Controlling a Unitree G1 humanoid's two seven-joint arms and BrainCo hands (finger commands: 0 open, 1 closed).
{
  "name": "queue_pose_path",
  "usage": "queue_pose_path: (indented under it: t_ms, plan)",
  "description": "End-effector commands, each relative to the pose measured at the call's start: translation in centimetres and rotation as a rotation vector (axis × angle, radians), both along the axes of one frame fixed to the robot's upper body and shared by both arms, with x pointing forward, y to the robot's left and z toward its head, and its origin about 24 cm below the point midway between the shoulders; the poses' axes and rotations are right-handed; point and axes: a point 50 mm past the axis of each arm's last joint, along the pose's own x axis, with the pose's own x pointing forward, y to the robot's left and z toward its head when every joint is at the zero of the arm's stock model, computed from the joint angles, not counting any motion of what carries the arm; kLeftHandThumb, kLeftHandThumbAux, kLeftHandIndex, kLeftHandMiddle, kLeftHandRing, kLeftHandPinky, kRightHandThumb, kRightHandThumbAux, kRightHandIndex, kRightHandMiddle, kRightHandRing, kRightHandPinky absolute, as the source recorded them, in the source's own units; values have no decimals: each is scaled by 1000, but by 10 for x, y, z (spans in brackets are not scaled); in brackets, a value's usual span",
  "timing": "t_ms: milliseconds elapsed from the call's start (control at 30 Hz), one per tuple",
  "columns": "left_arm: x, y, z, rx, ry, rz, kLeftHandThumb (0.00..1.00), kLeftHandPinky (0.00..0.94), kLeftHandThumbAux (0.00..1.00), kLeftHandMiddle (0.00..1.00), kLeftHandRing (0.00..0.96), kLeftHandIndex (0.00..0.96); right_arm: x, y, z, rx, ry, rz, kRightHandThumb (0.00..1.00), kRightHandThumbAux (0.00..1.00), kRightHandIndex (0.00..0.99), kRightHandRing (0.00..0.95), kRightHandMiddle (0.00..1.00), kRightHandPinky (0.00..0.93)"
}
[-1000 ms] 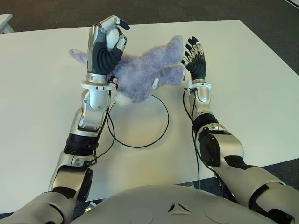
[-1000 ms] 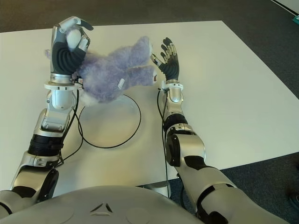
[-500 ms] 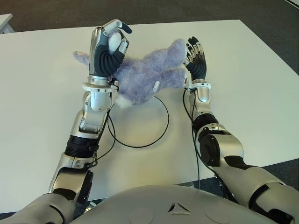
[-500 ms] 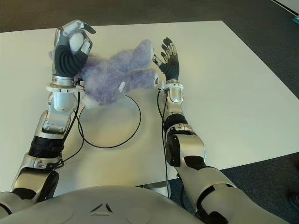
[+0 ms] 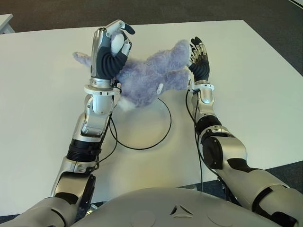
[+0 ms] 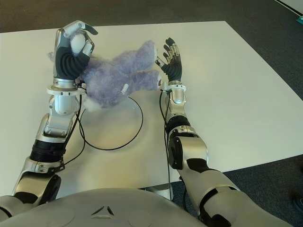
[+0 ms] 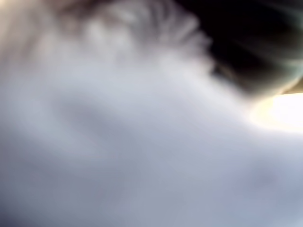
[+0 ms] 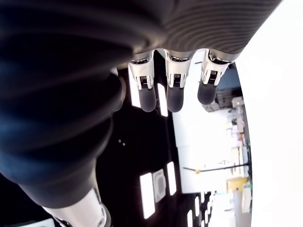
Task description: Put the doll into the plate.
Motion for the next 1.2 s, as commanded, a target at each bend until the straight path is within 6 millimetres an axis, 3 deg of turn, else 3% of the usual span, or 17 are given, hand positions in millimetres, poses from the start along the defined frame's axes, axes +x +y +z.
queue_pose_path:
  t_ms: [33,1200]
  plan:
    - [-3,-3,-3,19,11,6,733,863,695,851,860,444,-15,-1,-33,19,105,-11,224,838,85,82,101,75]
    - [-10,-8,-6,-38,24,-9,731,849,694,838,847,444,-15,-2,-32,18,98,-16,220,839,85,84,101,73]
